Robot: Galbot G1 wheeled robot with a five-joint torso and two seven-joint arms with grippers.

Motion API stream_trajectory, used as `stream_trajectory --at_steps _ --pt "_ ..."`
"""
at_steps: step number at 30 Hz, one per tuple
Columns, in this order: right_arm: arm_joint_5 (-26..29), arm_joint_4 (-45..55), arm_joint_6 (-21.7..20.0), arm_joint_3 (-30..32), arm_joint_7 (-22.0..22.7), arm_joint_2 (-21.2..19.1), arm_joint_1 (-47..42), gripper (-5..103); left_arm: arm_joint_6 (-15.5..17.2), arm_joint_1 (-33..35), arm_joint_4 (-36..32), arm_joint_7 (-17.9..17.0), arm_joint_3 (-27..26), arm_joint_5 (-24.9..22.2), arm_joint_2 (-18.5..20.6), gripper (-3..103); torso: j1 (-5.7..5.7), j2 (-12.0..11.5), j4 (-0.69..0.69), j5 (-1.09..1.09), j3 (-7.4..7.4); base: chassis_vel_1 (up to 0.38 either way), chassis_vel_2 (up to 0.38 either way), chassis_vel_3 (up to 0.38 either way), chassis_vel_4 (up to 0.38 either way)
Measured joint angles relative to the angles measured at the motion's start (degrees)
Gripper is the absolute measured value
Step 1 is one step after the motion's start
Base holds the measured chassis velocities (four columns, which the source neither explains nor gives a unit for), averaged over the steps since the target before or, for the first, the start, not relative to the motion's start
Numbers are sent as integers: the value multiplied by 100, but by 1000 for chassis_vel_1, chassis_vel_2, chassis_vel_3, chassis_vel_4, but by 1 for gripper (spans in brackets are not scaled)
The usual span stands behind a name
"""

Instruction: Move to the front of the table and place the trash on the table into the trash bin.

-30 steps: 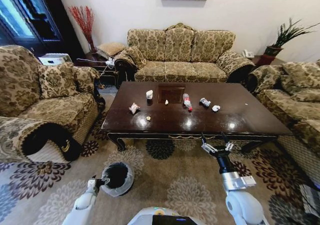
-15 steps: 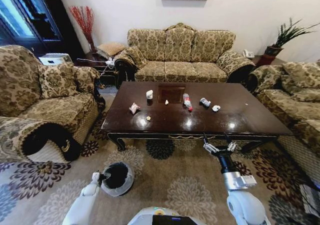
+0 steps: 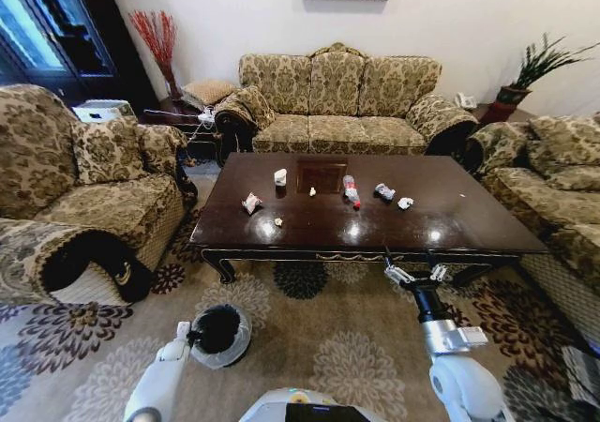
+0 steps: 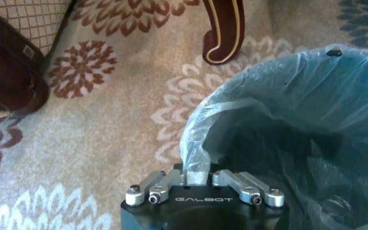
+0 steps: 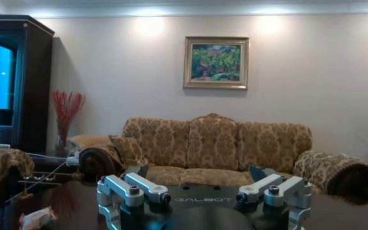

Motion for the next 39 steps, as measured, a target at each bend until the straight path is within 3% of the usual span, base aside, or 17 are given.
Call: stream_trajectory --at_steps 6,12,19,23,24,26,28,29,31,33,36,39 --pt "-19 24 16 -8 -71 20 -74 100 -101 38 -18 35 -101 75 -36 4 -1 1 -1 -3 0 0 0 0 0" --pt "-20 56 16 -19 -79 16 -73 100 -74 249 -320 32 -128 -160 -32 3 0 0 -2 -5 0 0 0 0 0" --pt "-17 86 15 -70 -82 56 -30 100 -6 973 -1095 1 -203 -899 108 1 0 0 -2 -1 0 0 0 0 0" --pt "-5 82 21 -100 -99 99 28 100 177 1919 -2343 -28 -320 -1575 227 1 -1 0 5 -1 0 0 0 0 0" --pt "0 42 33 -114 -99 113 76 100 235 2192 -2840 -60 -376 -1770 243 1 -1 0 4 -2 0 0 0 0 0" --pt "0 7 41 -121 -98 123 116 100 273 2346 -3147 -88 -413 -1879 248 1 -1 0 2 -1 0 0 0 0 0" --pt "-5 -93 68 -134 -122 146 255 100 398 2912 -4177 -206 -560 -2245 263 1 -1 0 -2 1 -1 0 0 0 0" --pt "-5 -93 68 -134 -122 146 255 100 398 2912 -4177 -206 -560 -2245 263 1 -1 0 -2 1 -1 0 0 0 0" --pt "-2 -212 131 -157 -160 183 442 100 555 3608 -5223 -343 -693 -2593 290 0 0 0 -1 1 0 0 0 0 0" --pt "15 -257 155 -166 -181 203 511 100 605 3823 -5543 -388 -747 -2689 294 0 0 0 0 1 0 0 0 0 0" --pt "222 -399 194 -212 -319 246 731 100 909 4742 -7078 -630 -1158 -3072 298 0 -1 1 2 0 -1 0 0 0 0" --pt "335 -456 196 -229 -361 244 802 100 986 5126 -7719 -719 -1415 -3246 307 0 -1 1 0 -1 -1 0 0 0 0"
